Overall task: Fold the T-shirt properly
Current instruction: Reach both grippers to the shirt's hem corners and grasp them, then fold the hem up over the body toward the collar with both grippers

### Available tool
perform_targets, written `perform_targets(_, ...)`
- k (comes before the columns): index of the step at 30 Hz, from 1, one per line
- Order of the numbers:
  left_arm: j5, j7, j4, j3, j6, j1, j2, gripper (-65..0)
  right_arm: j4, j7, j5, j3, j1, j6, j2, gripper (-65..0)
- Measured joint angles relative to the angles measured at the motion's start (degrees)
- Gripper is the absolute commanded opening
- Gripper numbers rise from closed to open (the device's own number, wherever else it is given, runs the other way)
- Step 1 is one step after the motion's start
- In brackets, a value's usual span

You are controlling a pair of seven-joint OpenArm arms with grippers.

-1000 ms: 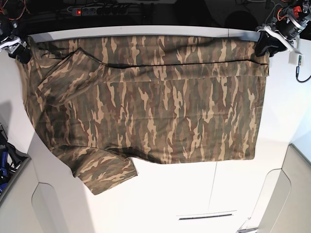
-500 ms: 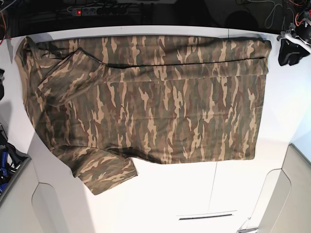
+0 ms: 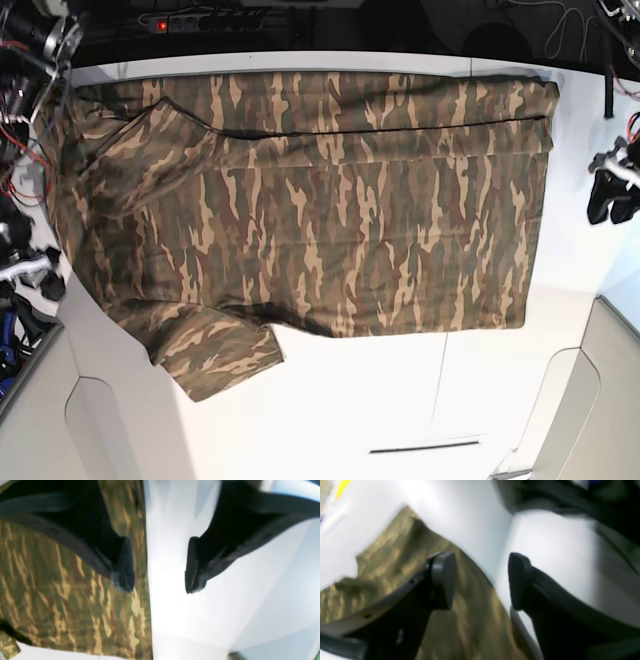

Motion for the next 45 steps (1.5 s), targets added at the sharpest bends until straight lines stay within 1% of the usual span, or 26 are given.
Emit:
perform_targets(2, 3.54, -2.51, -4.17, 3.48, 0.46, -3.21, -0.39, -27.0, -4.26, 2.95, -1.97, -1.44, 2.86, -0.22, 0.02, -32.0)
perform_targets(3, 5.7, -3.48, -6.29, 5.18, 1.68, -5.03, -0.35, -27.0, -6.29, 3.91, -2.99, -1.88, 3.87, -1.07, 0.11, -32.0)
perform_targets(5, 9.64, -5.01, -11.06, 8.63, 2.58, -9.44, -0.33, -27.0, -10.27, 4.57, -5.11, -2.38, 5.68, -3.58, 0.39, -32.0)
perform_targets(7, 11.52, -6.93, -16.37, 12.26, 2.82, -14.38, -0.39, -27.0, -13.49, 5.53, -6.4, -2.69, 6.88, -5.03, 0.37, -32.0)
perform_targets(9, 12.48, -8.2, -22.1, 15.72, 2.8, -19.23, -0.87, -27.0, -15.43, 6.27, -6.27, -2.84, 7.58, -4.59, 0.2, -32.0)
perform_targets(11, 14.27, -10.6, -28.33, 18.27, 2.89, -23.76, -1.22, -27.0, -16.26, 7.1, -6.49, -2.84, 7.65, -4.5, 0.02, -32.0)
perform_targets(13, 15.85, -13.0, -34.36, 20.2, 3.96, -27.76, -1.57, -27.0, -17.14, 7.32, -7.58, -2.84, 7.54, -4.59, 0.11, -32.0)
perform_targets(15, 17.35, -13.9, -39.91, 21.55, 4.52, -31.56, -1.75, -27.0, -17.94, 7.63, -8.2, -2.84, 7.43, -4.74, 0.17, -32.0)
perform_targets(19, 16.68, -15.17, -48.94, 23.8, 4.5, -37.81, -1.64, -27.0, -18.01, 7.45, -8.0, -2.84, 7.37, -4.72, 0.11, -32.0)
perform_targets(22, 16.7, -16.52, -53.18, 25.83, 4.52, -40.19, -1.44, -27.0, -17.99, 7.54, -7.82, -2.82, 7.34, -4.7, -0.31, -32.0)
perform_targets(26, 16.52, -17.92, -55.71, 26.93, 4.76, -41.64, -0.94, -27.0, -17.94, 8.46, -7.74, -2.78, 7.48, -4.61, -2.01, -32.1)
perform_targets(30, 16.31, -18.6, -55.71, 26.93, 4.74, -41.75, 1.03, -28.3, -17.84, 9.11, -7.37, -3.02, 7.52, -4.37, -4.37, -32.1)
perform_targets(33, 16.28, -18.82, -55.71, 26.93, 4.74, -41.79, 2.4, -32.6, -17.77, 9.51, -7.37, -4.81, 7.63, -4.17, -5.27, -32.4)
perform_targets(34, 16.28, -18.82, -55.69, 26.93, 4.74, -41.79, 2.71, -34.3, -17.77, 9.51, -7.39, -5.64, 7.65, -4.17, -5.38, -34.1)
perform_targets(36, 16.33, -18.8, -55.71, 26.97, 4.74, -41.79, 2.84, -38.3, -17.77, 9.73, -7.39, -7.41, 7.67, -4.15, -5.55, -40.6)
perform_targets(37, 16.37, -18.78, -55.71, 26.97, 4.74, -41.79, 2.82, -41.5, -17.77, 9.81, -7.37, -8.15, 7.65, -4.15, -5.6, -44.3)
perform_targets(39, 16.63, -18.62, -55.71, 26.97, 4.76, -41.77, 2.8, -51.8, -17.77, 9.49, -7.37, -9.33, 7.67, -4.15, -5.62, -52.7)
perform_targets(41, 17.05, -18.47, -55.71, 26.97, 4.76, -41.75, 2.8, -63.7, -17.77, 9.27, -7.37, -9.57, 7.65, -4.15, -5.73, -63.3)
perform_targets(42, 17.38, -18.43, -55.71, 26.97, 4.5, -41.75, 2.82, -65.0, -17.77, 9.2, -7.28, -9.6, 7.63, -4.17, -5.73, -65.0)
perform_targets(43, 17.35, -18.32, -55.71, 26.97, 3.8, -41.77, 2.82, -65.0, -17.77, 9.07, -7.39, -9.6, 7.65, -4.13, -5.73, -65.0)
perform_targets(44, 17.46, -18.29, -55.71, 26.99, 2.45, -41.77, 2.82, -65.0, -17.77, 8.98, -7.45, -9.6, 7.67, -3.15, -5.7, -65.0)
perform_targets(45, 17.49, -18.23, -55.71, 26.99, 1.4, -41.77, 2.8, -65.0, -17.73, 8.85, -7.87, -9.6, 7.67, -1.25, -5.68, -65.0)
